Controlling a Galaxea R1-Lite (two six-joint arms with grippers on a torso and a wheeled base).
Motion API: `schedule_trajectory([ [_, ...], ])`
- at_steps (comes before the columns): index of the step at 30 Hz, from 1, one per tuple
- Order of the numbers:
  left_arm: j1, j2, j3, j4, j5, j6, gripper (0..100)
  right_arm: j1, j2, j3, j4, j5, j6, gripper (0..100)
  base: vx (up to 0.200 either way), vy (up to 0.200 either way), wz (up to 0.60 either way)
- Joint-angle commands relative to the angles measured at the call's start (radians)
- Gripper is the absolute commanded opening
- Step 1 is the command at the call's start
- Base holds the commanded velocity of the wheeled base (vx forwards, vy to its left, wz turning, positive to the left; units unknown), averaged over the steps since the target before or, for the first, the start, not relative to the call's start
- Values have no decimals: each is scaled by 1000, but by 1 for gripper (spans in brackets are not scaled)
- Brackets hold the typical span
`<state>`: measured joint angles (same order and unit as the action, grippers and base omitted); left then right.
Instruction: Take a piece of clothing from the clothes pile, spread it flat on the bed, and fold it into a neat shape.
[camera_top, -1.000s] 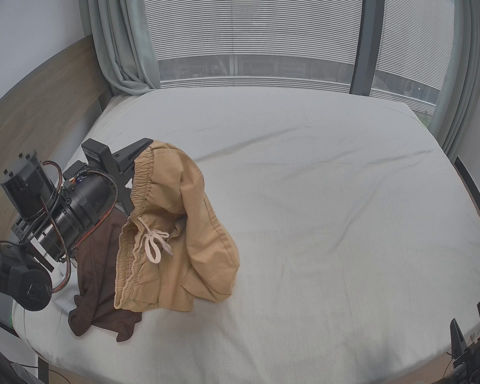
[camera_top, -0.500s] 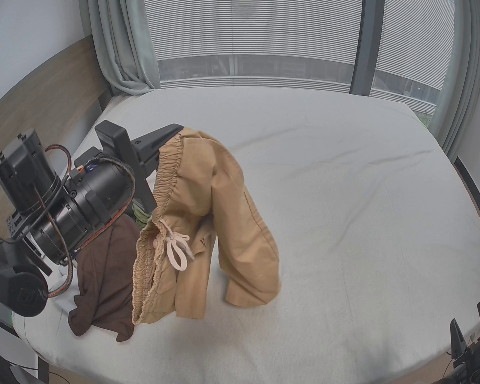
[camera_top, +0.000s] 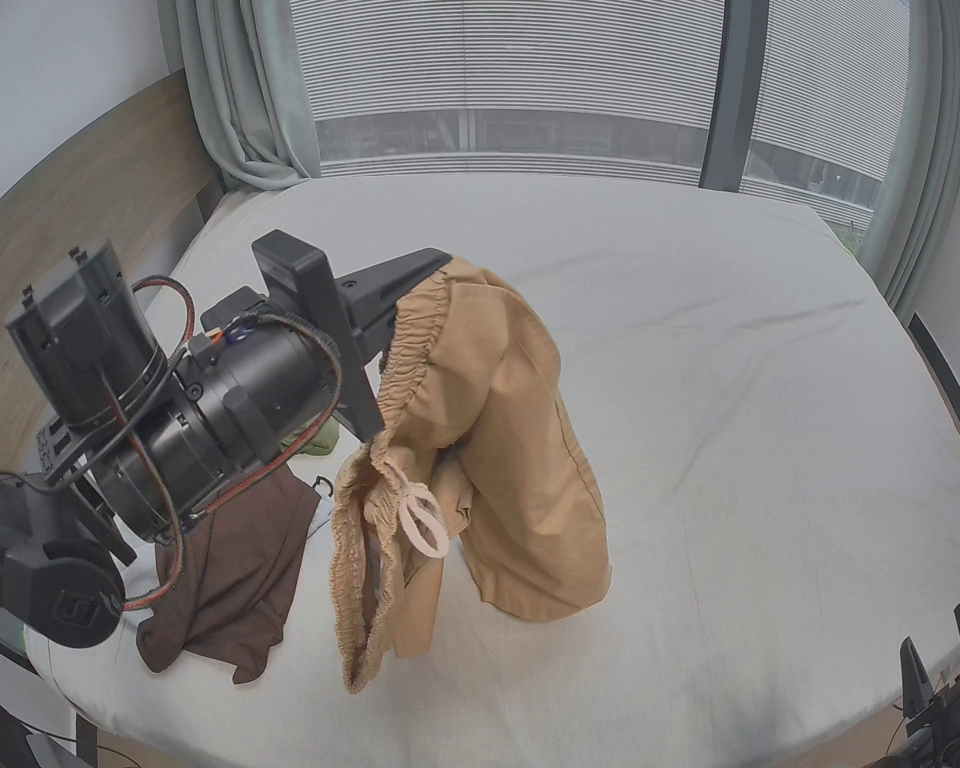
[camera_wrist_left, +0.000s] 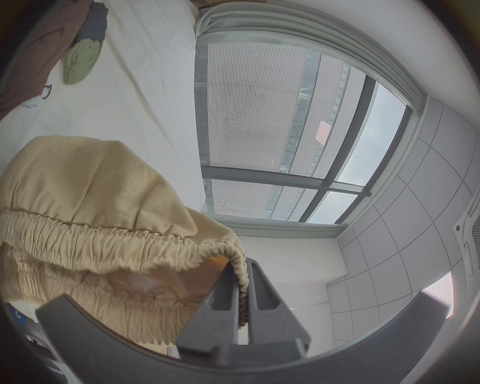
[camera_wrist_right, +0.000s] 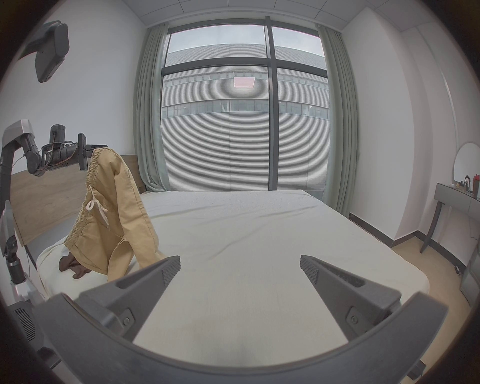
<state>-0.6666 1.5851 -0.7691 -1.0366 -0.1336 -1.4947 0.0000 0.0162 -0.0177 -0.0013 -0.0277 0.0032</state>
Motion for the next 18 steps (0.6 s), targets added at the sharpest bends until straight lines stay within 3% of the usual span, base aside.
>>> schedule_trajectory([
  [1,-27,33,-27,0,0,-4,0,0,-16,18,0,0,0,100,0,0,0],
  [18,-107,124,-153,18,20,-58,0,0,-16,18,0,0,0,100,0,0,0],
])
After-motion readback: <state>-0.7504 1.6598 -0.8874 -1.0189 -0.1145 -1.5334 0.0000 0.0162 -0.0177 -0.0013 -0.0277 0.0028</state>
